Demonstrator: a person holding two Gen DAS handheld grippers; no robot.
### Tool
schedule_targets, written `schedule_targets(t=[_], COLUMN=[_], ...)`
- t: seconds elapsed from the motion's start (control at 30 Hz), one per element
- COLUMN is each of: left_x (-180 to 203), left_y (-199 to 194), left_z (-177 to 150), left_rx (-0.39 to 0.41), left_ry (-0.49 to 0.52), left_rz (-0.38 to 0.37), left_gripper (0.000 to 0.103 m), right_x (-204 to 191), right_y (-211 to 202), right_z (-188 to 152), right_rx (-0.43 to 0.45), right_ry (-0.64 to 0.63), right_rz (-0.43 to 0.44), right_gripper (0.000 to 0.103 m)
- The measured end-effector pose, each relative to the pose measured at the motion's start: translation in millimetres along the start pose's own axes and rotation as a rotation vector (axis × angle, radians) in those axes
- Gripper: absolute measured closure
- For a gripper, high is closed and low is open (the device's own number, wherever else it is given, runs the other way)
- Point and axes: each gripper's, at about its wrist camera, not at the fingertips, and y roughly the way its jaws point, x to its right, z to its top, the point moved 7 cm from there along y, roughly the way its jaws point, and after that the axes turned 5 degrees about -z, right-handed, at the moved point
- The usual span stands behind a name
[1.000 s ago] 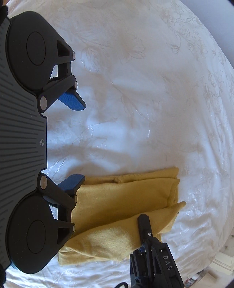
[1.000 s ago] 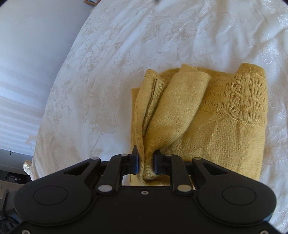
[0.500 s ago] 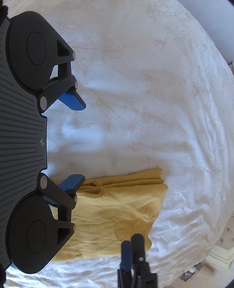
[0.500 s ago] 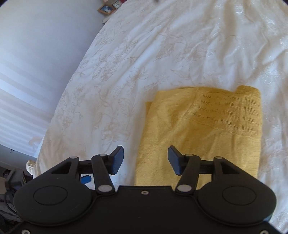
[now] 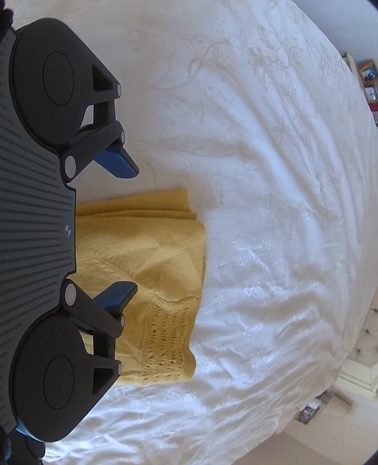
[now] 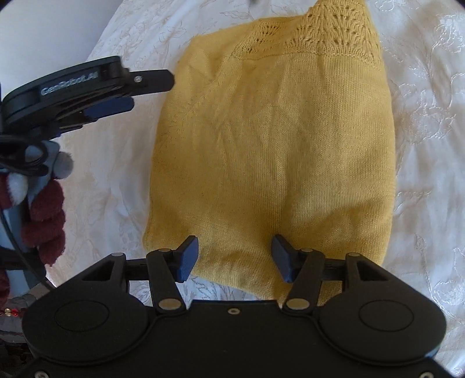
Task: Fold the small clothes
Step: 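Move the left gripper to the folded sweater's side edge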
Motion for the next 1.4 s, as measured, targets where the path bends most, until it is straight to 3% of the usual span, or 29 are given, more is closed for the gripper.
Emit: schedule_targets(t=[0.07, 0.17, 0.2, 0.3, 0.4, 0.67, 0.83, 0.93, 1.07, 1.27, 1.4], left_x=[-3.9, -25.7, -34.3, -50.1, -52.7, -56.2, -60.3, -69.1, -75.4, -58.4, -35.3], left_y=[15.1, 38.6, 39.4, 31.4, 26.3, 25.1, 22.6, 11.1, -9.9, -37.4, -30.6], left_z=[0.5, -11.6, -16.6, -27.5, -35.6, -38.5, -38.3, -39.3, -57.1, -92.1, -107.6], left_rx=[-0.013, -0.112, -0.115, -0.104, -0.096, -0.097, -0.098, -0.078, -0.077, -0.122, -0.175], left_ry=[-0.014, -0.021, -0.052, -0.129, -0.104, -0.129, -0.155, -0.208, -0.262, -0.238, -0.232], left_rz=[0.024, 0.166, 0.171, 0.137, 0.141, 0.133, 0.083, 0.006, -0.093, -0.149, -0.224], left_gripper=[0.025, 0.028, 0.027, 0.026, 0.026, 0.021, 0.018, 0.019, 0.019, 0.019, 0.018], right_x=[-0.5, -3.6, -4.5, -7.7, -4.7, 30.5, 43.0, 46.9, 58.0, 73.4, 80.8], right_y=[-10.3, -33.1, -40.3, -56.9, -57.2, -14.8, -11.0, -21.5, -44.0, -48.6, -43.7], right_z=[7.3, 26.2, 33.1, 57.5, 82.3, 135.2, 165.7, 168.2, 151.2, 111.0, 89.9], right_rx=[0.023, 0.106, 0.139, 0.234, 0.276, 0.221, 0.257, 0.304, 0.352, 0.314, 0.279], right_ry=[-0.022, -0.087, -0.106, -0.165, -0.190, -0.150, -0.120, -0.095, -0.057, -0.010, 0.022], right_rz=[-0.006, -0.037, -0.047, -0.082, -0.087, -0.122, -0.204, -0.218, -0.176, -0.138, -0.097], right_gripper=[0.040, 0.030, 0.027, 0.022, 0.021, 0.021, 0.021, 0.018, 0.005, 0.001, 0.001])
